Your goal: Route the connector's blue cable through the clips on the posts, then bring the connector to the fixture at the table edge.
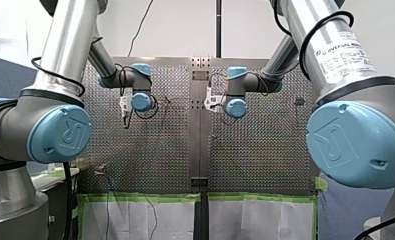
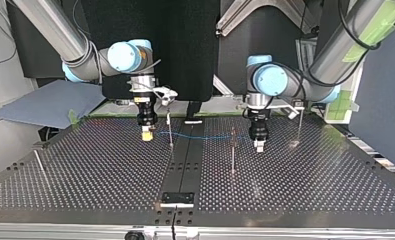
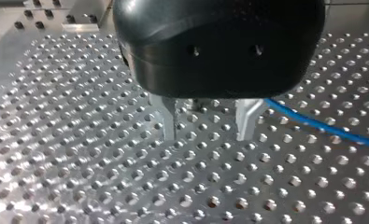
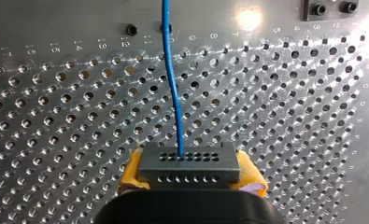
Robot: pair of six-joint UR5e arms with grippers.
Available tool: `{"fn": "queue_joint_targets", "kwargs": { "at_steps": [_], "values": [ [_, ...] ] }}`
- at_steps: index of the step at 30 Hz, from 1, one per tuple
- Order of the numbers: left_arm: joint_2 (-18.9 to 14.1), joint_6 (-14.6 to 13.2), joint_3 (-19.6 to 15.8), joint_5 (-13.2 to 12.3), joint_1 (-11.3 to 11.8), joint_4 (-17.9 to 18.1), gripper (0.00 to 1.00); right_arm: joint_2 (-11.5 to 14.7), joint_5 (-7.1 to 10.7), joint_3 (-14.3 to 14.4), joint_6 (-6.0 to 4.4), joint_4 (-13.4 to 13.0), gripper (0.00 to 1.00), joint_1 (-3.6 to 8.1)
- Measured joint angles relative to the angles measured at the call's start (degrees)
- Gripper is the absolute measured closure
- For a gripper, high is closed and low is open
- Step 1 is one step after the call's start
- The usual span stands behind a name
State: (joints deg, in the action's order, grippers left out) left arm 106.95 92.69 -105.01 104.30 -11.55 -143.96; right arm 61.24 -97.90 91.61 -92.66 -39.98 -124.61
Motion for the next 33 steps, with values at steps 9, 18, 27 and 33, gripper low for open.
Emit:
{"fn": "queue_joint_targets", "kwargs": {
  "at_steps": [9,18,27,33],
  "values": [
    [-0.04,0.45,-0.03,-3.89,0.86,-3.55,0.00,-0.01,0.06,0.01,0.00,0.57,1.00,0.00],
    [-2.22,2.55,-2.20,-8.15,1.16,-5.67,0.00,-0.01,0.01,0.02,0.00,1.14,1.00,-0.05],
    [-6.14,6.09,-6.45,-10.06,1.25,-4.02,0.00,-0.01,-0.01,0.02,0.00,1.29,1.00,-0.21],
    [-6.58,6.57,-8.31,-12.57,0.79,-2.68,0.00,-0.01,0.00,0.02,0.00,1.38,1.00,-0.24]
  ]
}}
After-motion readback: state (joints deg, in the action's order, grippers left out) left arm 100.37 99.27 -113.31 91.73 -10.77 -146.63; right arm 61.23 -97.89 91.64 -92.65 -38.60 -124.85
